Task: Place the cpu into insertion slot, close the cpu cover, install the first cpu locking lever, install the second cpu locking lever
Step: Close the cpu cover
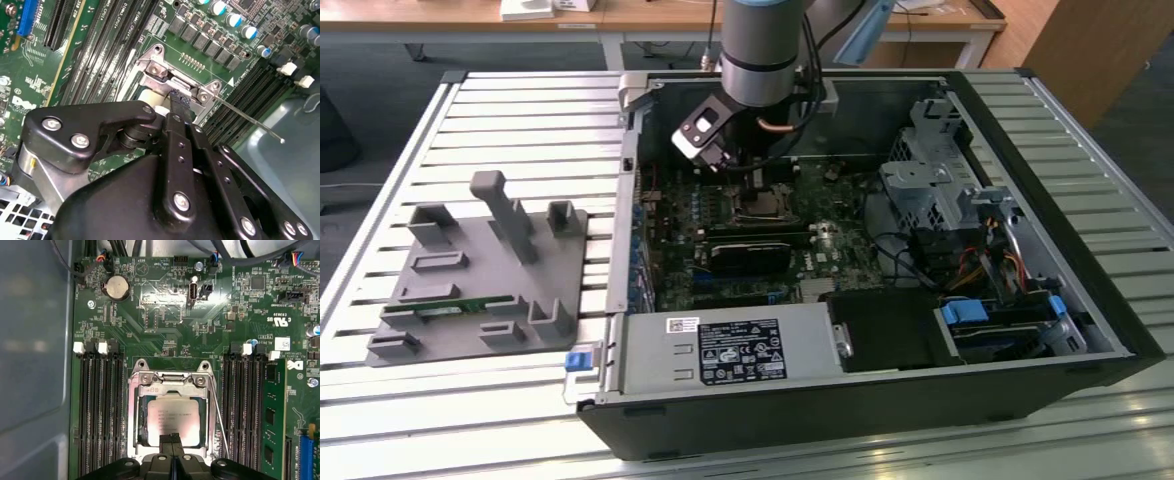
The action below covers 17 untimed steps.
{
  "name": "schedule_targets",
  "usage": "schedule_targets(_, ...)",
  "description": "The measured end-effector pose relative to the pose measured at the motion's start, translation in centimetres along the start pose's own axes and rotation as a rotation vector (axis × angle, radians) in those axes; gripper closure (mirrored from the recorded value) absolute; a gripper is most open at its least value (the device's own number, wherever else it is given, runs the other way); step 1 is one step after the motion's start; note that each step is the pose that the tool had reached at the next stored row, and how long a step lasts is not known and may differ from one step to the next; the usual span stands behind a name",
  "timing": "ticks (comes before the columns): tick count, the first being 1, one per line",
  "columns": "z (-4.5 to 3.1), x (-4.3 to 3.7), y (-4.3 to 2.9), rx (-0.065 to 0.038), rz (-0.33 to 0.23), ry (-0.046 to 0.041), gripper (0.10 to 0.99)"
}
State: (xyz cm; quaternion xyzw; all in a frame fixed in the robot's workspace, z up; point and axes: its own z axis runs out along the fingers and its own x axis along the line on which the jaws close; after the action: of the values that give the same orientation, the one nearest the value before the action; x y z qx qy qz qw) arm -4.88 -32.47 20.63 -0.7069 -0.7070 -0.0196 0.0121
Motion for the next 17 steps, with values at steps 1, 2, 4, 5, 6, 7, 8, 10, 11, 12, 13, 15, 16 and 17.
schedule_targets(1, 0.12, -0.01, -0.01, 0.000, 0.000, 0.0000, 0.980)
schedule_targets(2, 0.23, -0.01, -0.03, 0.000, 0.000, 0.0001, 0.980)
schedule_targets(4, 0.41, -0.02, -0.05, 0.001, 0.000, -0.0001, 0.980)
schedule_targets(5, 0.48, -0.02, -0.05, 0.001, 0.000, 0.0000, 0.980)
schedule_targets(6, 0.53, -0.03, -0.06, 0.002, 0.000, -0.0001, 0.980)
schedule_targets(7, 0.57, -0.03, -0.06, 0.002, 0.000, -0.0002, 0.980)
schedule_targets(8, 0.59, -0.04, -0.06, 0.003, 0.000, -0.0004, 0.980)
schedule_targets(10, 0.64, -0.04, -0.03, 0.003, 0.000, -0.0006, 0.980)
schedule_targets(11, 0.66, -0.03, 0.02, 0.003, 0.000, -0.0005, 0.980)
schedule_targets(12, 0.69, -0.03, 0.09, 0.003, 0.000, -0.0004, 0.980)
schedule_targets(13, 0.71, -0.03, 0.16, 0.003, 0.000, -0.0002, 0.980)
schedule_targets(15, 0.72, -0.03, 0.23, 0.003, 0.000, -0.0001, 0.980)
schedule_targets(16, 0.73, -0.03, 0.23, 0.002, 0.000, -0.0001, 0.980)
schedule_targets(17, 0.72, -0.03, 0.23, 0.003, 0.000, -0.0001, 0.980)
